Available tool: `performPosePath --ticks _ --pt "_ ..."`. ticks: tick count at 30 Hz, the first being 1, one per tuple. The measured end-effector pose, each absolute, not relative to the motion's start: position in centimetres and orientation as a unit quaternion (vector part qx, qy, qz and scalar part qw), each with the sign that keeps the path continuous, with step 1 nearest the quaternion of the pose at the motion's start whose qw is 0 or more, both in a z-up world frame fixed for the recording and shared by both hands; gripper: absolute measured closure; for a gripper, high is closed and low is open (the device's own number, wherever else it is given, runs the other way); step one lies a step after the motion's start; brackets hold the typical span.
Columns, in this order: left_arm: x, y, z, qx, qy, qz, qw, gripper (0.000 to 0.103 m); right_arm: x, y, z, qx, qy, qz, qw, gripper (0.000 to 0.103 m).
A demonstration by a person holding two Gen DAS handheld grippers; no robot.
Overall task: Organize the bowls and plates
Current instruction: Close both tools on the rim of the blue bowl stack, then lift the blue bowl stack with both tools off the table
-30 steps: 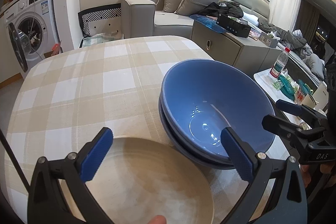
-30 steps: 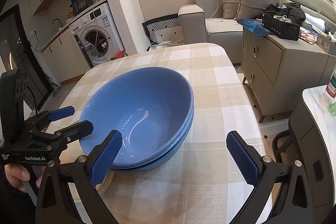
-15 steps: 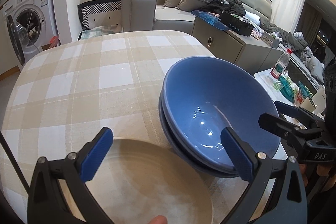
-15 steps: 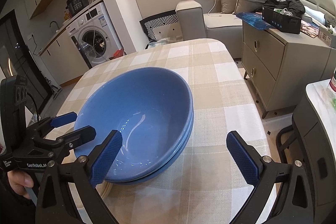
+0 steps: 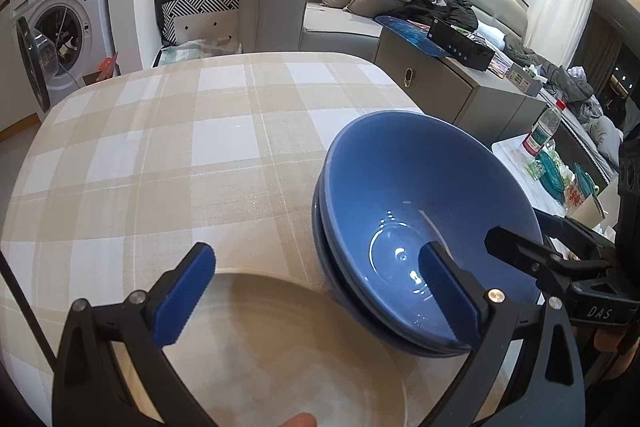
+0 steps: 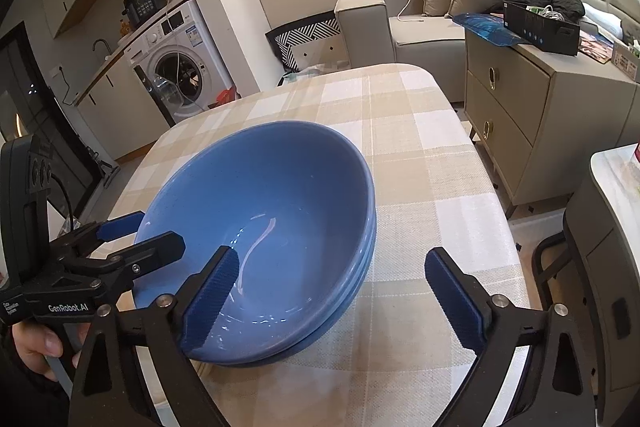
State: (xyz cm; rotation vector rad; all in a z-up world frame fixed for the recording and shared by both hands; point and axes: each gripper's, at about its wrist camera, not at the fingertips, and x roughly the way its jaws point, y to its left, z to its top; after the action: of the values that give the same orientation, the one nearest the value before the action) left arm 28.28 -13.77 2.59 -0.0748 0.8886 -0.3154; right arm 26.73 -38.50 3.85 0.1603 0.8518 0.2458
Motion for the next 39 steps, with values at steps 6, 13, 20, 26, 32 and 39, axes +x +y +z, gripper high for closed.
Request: performPosePath --ticks 6,13,20,26,32,39 --pt "28.6 -14.0 2.4 -0.036 0.433 -0.159 0.886 0.017 27.2 -38.6 3.5 0.088 0.422 0.117 0.895 0.025" --pt "28.7 -14.6 2.3 -0.036 0.442 -0.174 0.879 0.035 27.3 -38.0 3.5 0.080 0.425 0.125 0.893 0.036" --pt "28.8 -14.8 2.2 -0.036 0.446 -0.175 0.877 0.051 27.3 -37.3 3.4 0.068 0.427 0.130 0.892 0.048" --pt "28.7 -15.1 2.3 -0.031 0.445 -0.181 0.877 0.062 27.3 -37.3 3.3 0.063 0.427 0.122 0.894 0.054" --pt "28.7 -15.4 2.4 -0.022 0.443 -0.179 0.878 0.068 27.3 -37.3 3.3 0.052 0.427 0.112 0.896 0.061" --pt "28.7 -15.6 2.4 -0.015 0.443 -0.173 0.880 0.070 27.3 -37.4 3.3 0.047 0.428 0.106 0.896 0.065"
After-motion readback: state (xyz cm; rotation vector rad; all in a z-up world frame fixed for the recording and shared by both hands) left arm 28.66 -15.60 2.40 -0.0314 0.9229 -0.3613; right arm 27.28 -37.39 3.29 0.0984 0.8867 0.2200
